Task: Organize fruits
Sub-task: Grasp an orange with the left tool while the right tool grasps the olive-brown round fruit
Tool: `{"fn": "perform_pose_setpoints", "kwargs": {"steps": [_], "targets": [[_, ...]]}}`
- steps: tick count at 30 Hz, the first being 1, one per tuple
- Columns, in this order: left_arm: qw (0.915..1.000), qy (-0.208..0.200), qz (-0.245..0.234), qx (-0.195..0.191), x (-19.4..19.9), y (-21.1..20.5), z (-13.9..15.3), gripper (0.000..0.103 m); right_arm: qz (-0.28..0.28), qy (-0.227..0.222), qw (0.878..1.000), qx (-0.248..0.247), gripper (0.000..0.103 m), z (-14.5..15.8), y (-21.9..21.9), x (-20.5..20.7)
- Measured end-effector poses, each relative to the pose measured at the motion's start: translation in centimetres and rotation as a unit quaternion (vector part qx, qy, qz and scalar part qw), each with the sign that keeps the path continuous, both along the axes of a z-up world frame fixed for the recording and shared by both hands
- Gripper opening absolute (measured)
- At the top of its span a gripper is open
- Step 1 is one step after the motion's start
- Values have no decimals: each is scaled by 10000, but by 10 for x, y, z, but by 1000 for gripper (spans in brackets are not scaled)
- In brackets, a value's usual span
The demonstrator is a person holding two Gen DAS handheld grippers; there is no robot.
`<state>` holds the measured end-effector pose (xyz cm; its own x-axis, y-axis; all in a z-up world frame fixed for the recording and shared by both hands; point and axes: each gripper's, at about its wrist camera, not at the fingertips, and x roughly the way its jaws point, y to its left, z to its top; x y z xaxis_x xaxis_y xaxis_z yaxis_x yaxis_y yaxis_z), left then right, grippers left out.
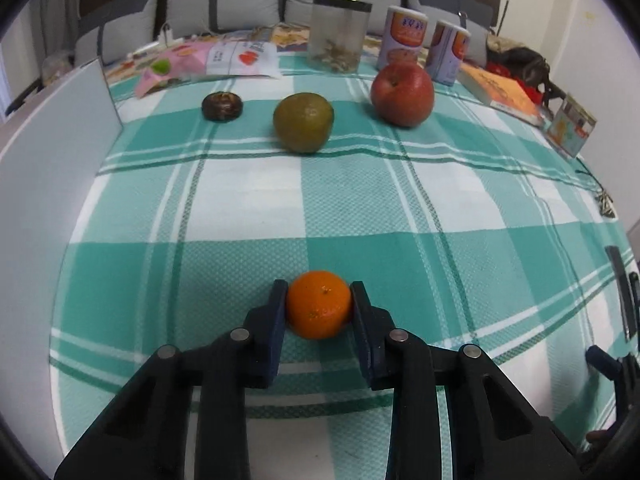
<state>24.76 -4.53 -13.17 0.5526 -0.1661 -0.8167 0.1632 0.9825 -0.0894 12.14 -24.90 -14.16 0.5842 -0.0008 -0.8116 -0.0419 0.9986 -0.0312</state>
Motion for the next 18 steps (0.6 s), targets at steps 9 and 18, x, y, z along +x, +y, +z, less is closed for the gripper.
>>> {"fn": "perform_pose_setpoints", "kwargs": {"steps": [9,18], "targets": [[9997,79,108,-218,-62,48,17,30,16,143,9999,1,103,2,1,3],[9995,-109,18,-300,-96,70,12,30,1027,114,9935,474,103,52,59,104]]}}
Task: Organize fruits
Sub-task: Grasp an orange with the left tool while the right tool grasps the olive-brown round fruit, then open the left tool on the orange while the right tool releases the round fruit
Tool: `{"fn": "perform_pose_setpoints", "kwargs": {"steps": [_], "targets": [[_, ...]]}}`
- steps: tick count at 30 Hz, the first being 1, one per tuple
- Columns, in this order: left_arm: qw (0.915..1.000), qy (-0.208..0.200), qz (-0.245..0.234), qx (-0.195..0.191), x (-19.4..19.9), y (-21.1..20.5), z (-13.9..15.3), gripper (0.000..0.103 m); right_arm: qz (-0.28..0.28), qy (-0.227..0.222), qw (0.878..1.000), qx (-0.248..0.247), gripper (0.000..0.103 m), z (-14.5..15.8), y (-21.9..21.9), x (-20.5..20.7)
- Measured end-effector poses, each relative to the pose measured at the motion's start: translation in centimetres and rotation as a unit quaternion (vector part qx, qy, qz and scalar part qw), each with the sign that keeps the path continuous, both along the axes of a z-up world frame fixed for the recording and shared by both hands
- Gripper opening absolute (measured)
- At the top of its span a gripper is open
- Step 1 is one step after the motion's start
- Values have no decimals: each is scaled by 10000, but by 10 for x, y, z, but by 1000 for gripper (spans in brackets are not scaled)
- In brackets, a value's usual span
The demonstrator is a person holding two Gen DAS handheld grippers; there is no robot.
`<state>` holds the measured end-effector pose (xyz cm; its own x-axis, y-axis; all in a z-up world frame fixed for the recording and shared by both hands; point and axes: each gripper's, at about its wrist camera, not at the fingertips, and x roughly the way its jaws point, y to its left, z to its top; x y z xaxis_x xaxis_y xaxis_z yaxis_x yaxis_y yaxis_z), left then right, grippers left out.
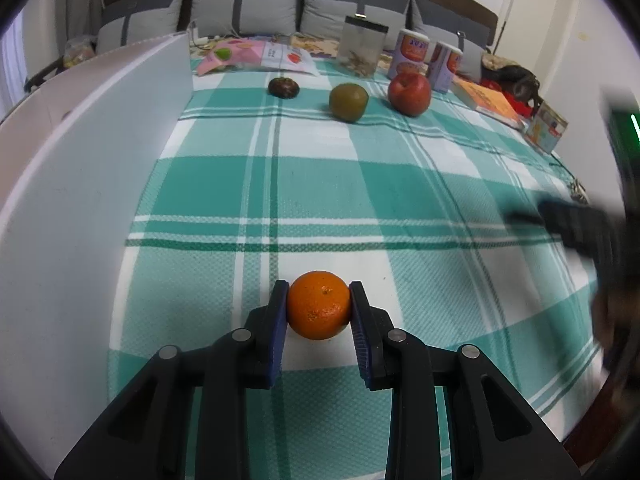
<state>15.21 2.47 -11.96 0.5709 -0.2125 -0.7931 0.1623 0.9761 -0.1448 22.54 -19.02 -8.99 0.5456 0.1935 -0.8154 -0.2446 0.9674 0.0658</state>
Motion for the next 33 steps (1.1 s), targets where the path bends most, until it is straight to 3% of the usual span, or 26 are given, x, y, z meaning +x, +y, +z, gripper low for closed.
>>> {"fn": "perform_pose_setpoints", "kwargs": {"steps": [5,8,10,11,12,13,18,25,29,33], "targets": [[9997,53,73,-243,5,10,-4,30,937,-95,9929,-729,98,9,88,104],[9994,68,91,-335,7,13,-4,30,956,122,9890,-1119,81,-2,120,156],[9995,52,73,-314,6,13,-4,30,844,440,9887,-1160,80,-16,128,184],[9995,51,69,-310,6,13,-4,30,772,591,9885,-1159,73,-23,128,192],[9995,60,65,-319,5,14,-5,30,750,679,9885,-1128,48,-28,123,193],[9994,65,67,-324,5,14,-5,30,728,745,9892,-1035,49,-29,118,192],[9992,61,25,-398,3,13,-3,30,536,717,9950,-448,49,-15,71,147],[9985,30,-250,-482,-13,-12,5,30,111,471,9981,388,49,6,-22,20],[9989,66,-348,-303,-22,-30,-5,30,-67,144,9997,175,49,-21,-50,-50],[9995,-40,-309,-56,-28,-39,-11,31,-201,-39,9996,210,49,-34,-59,-78]]}}
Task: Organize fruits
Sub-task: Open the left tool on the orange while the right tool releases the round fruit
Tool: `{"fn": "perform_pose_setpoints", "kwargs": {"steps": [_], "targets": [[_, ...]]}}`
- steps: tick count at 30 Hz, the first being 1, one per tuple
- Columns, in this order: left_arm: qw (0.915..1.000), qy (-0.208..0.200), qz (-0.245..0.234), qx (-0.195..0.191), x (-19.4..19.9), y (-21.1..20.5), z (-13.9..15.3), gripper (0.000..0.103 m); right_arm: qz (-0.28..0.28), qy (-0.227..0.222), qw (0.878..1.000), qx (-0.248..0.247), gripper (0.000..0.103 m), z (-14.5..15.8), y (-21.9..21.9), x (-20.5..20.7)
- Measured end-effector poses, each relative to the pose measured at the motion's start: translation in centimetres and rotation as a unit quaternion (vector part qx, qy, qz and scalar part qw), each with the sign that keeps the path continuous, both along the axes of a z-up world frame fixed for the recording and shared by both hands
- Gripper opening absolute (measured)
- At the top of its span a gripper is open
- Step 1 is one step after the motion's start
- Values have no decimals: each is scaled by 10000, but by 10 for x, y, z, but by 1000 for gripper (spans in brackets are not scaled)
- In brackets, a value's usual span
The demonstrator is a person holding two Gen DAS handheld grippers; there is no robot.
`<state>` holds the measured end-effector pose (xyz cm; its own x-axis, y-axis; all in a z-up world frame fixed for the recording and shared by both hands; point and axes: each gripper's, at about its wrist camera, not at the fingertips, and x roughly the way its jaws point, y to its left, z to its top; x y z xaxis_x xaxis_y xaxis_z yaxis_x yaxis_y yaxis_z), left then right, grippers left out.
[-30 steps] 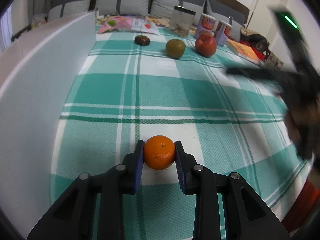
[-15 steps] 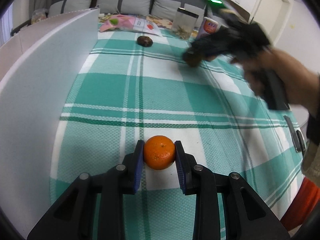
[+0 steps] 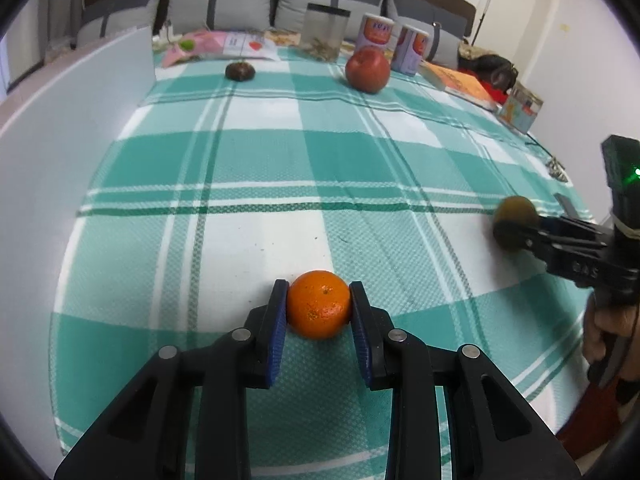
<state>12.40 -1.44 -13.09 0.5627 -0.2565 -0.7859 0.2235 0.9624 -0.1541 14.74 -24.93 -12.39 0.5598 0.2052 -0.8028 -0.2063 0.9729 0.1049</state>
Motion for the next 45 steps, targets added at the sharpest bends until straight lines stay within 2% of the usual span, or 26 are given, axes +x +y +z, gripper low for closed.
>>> {"fn": "perform_pose_setpoints", "kwargs": {"steps": [2,3,4,5,6,7,12,15,17,20,45], "targets": [[10000,-11,19,81,-1,-2,-1,37,-81,44,10000,26,50,-1,-1,-5],[10000,-13,-15,80,-2,-2,-1,42,-76,99,9999,-22,55,-3,0,-5],[9999,-7,-61,97,-3,-3,-1,57,-65,102,9999,-97,58,-2,2,-7],[9998,9,-89,150,-4,-6,-1,77,-69,96,9997,-199,69,-2,5,-10],[9996,31,-73,273,-5,-9,-2,86,-90,137,9995,-285,83,-3,8,-11],[9993,43,-7,382,-6,-10,-4,93,-125,165,9991,-370,89,-4,11,-14],[9976,-20,-72,685,-11,-15,-8,96,-325,132,9969,-707,92,-10,10,-34],[9973,-12,-75,737,-11,-17,-9,98,-490,97,9967,-640,101,-13,3,-41],[9972,-1,-85,742,-10,-17,-9,99,-518,69,9968,-601,103,-14,2,-43],[9971,-3,-85,753,-10,-18,-9,99,-545,-46,9965,-634,103,-15,3,-46],[9969,-3,-79,786,-9,-19,-10,102,-546,-66,9965,-623,103,-15,4,-44]]}}
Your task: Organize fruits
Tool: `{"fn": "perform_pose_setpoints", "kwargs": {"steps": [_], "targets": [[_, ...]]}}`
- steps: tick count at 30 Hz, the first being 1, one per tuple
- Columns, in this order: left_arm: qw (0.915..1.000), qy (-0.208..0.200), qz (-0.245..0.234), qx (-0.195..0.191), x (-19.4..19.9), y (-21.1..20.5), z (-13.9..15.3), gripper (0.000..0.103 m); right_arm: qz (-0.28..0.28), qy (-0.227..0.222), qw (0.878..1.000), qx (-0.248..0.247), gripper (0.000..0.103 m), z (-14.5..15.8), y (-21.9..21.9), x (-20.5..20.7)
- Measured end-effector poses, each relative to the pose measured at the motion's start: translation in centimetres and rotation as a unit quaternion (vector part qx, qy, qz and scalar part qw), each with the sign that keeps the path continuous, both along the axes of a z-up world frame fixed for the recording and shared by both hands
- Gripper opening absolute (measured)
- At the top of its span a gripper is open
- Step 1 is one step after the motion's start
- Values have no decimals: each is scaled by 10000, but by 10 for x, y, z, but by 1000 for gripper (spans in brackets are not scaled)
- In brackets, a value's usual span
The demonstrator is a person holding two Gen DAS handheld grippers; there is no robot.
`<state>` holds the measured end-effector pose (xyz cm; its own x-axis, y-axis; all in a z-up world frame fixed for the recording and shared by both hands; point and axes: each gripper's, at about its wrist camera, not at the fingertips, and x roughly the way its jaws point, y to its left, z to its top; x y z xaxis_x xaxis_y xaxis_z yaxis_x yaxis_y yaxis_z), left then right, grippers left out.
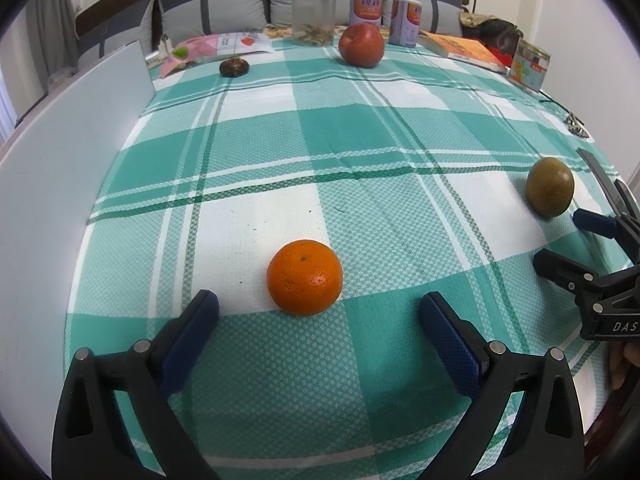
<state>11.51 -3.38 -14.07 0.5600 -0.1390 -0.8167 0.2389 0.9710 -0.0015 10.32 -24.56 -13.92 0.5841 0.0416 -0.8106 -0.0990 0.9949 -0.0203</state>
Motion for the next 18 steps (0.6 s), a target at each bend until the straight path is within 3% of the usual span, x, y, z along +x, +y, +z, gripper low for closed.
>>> {"fn": "perform_pose_setpoints", "kwargs": {"steps": [7,10,12,14,16,18], "targets": [[9996,145,-188,-162,4,4,1,102,3,0,10000,3,103,0,0,0],[9948,524,-577,-657,8,22,9,101,39,34,10000,40,103,1,-1,0],[9910,690,-532,-1011,11,36,17,100,106,176,9996,205,103,4,-6,-2],[9915,627,-595,-968,12,34,23,100,81,278,9983,511,102,13,-14,-1],[9939,495,-709,-681,15,24,27,99,85,312,9973,662,99,23,-19,6],[9950,447,-785,-415,19,13,26,91,128,461,9966,666,97,32,-20,20]]}}
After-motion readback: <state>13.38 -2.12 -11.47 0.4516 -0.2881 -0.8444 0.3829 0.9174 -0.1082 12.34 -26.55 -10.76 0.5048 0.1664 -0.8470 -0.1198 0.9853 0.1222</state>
